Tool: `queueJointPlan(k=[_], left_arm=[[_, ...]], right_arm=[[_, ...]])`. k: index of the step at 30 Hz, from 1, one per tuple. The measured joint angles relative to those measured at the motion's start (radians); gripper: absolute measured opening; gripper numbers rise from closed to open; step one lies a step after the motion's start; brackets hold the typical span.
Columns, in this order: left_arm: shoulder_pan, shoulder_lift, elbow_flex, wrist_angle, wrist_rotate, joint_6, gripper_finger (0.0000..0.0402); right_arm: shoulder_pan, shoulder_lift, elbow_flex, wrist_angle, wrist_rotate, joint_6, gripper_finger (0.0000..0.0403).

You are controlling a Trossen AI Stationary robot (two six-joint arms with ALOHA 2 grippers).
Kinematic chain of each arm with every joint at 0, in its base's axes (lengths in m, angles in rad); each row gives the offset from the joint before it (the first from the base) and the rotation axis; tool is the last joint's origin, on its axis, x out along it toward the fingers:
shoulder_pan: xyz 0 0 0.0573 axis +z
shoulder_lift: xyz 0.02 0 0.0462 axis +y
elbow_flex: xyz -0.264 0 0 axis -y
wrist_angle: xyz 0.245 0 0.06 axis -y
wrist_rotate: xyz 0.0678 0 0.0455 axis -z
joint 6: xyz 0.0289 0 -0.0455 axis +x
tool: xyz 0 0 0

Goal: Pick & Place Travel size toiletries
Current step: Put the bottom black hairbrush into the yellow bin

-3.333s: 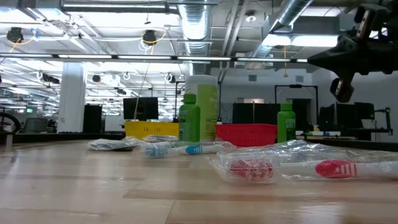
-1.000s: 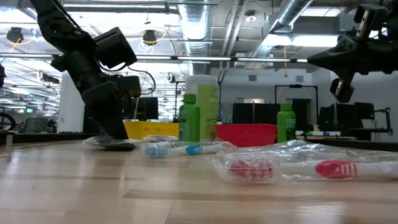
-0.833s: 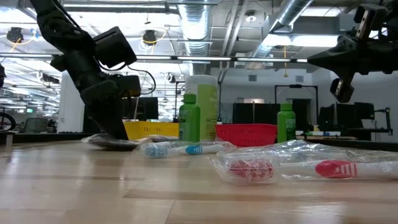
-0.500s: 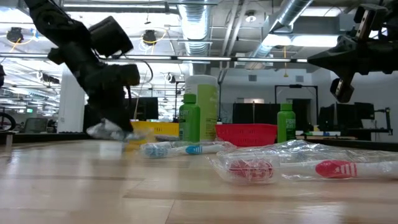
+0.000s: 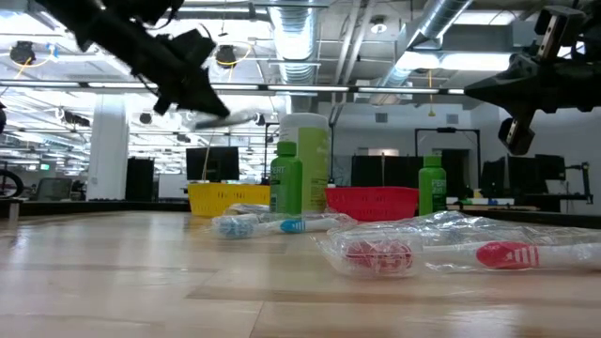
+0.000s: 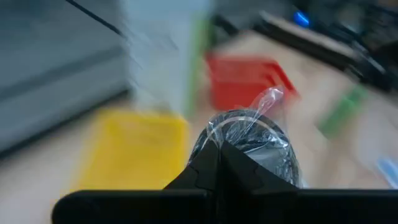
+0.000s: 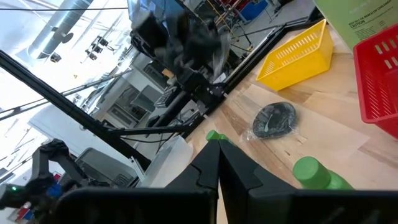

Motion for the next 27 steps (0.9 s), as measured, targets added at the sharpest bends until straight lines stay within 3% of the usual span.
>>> queueJointPlan(k=[5,12,15,22,27], left_arm=[[0.08,0.043,0.092,0.006,-0.128,0.081,0.0],[0.165,0.195,0.149,0.027,-0.134,0.077,0.0],[0.169,0.267,0.154,0.052,-0.138,0.052,0.0],[0.176,0.376,0.155,0.06,-0.265,-0.042,0.0],[0.179,0.436,0.155,0.072,-0.273,-0.068,0.0]], right_arm=[[0.0,0.0,0.0,0.0,0.0,0.0,0.0],[0.0,0.0,0.0,0.0,0.0,-0.001,0.0],[0.0,0.0,0.0,0.0,0.0,0.0,0.0],[0.0,0.0,0.0,0.0,0.0,0.0,0.0],[0.0,0.0,0.0,0.0,0.0,0.0,0.0]])
